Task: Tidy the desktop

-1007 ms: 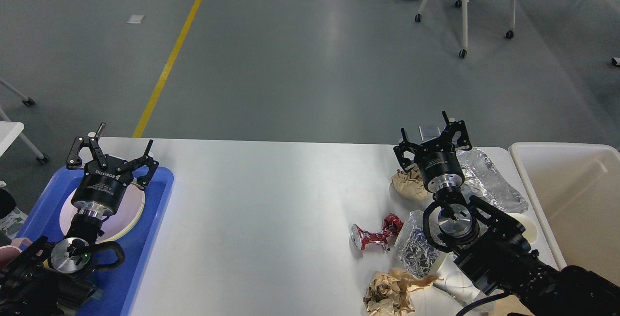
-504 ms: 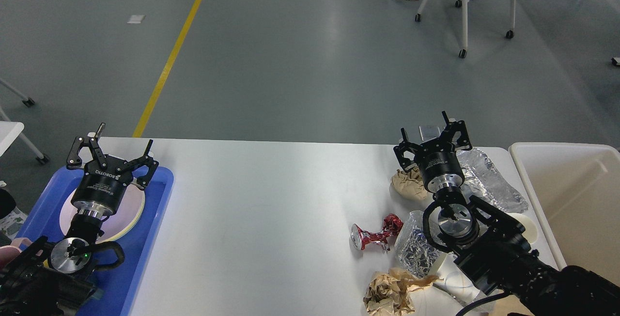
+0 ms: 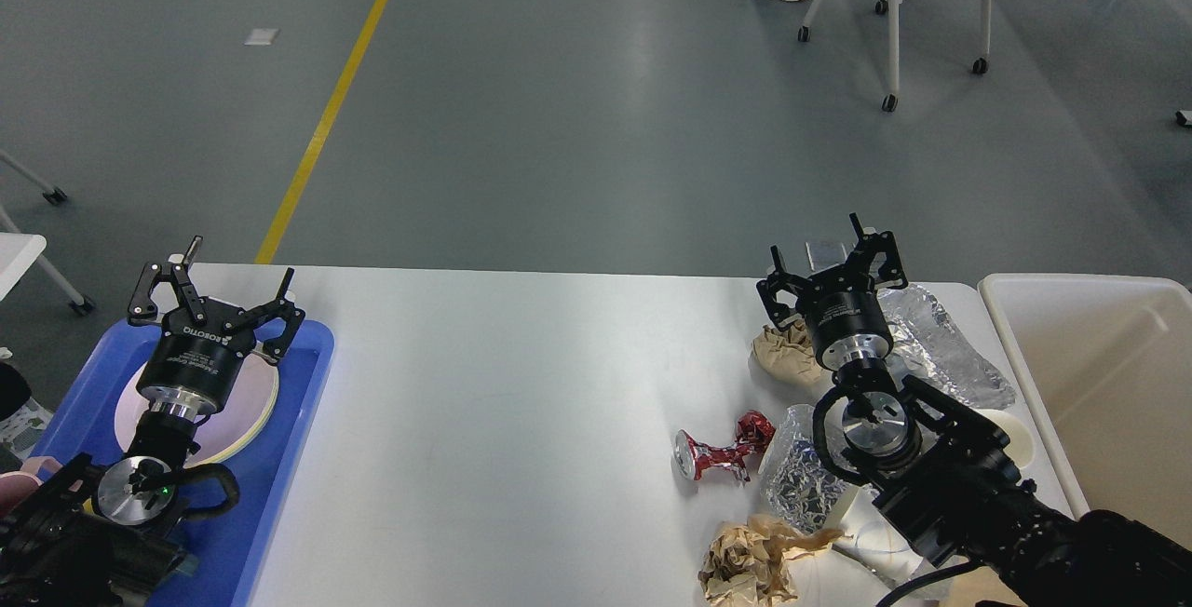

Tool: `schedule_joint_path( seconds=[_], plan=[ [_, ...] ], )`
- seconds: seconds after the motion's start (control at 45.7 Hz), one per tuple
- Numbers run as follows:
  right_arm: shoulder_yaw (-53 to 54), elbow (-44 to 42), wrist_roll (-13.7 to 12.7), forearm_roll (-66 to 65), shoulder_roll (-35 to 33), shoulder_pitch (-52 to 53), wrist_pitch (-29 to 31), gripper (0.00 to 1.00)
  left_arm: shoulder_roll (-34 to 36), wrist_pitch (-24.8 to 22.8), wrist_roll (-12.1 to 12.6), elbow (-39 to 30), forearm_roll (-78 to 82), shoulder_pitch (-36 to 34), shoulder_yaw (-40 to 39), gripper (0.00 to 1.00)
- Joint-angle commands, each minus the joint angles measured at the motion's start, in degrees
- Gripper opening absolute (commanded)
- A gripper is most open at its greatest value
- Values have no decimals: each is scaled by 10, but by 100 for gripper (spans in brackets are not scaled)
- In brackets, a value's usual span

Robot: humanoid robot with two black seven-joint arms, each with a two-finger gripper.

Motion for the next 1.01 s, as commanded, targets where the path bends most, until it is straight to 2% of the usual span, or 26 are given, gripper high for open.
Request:
schedule_joint_path(
  seconds=[0.0, 0.985],
  plan=[
    [0, -1, 0, 0, -1, 0, 0, 100, 0, 0, 0, 0, 0, 0, 0, 98],
    [0, -1, -1, 0, 0, 0, 0, 100, 0, 0, 0, 0, 0, 0, 0, 98]
  ],
)
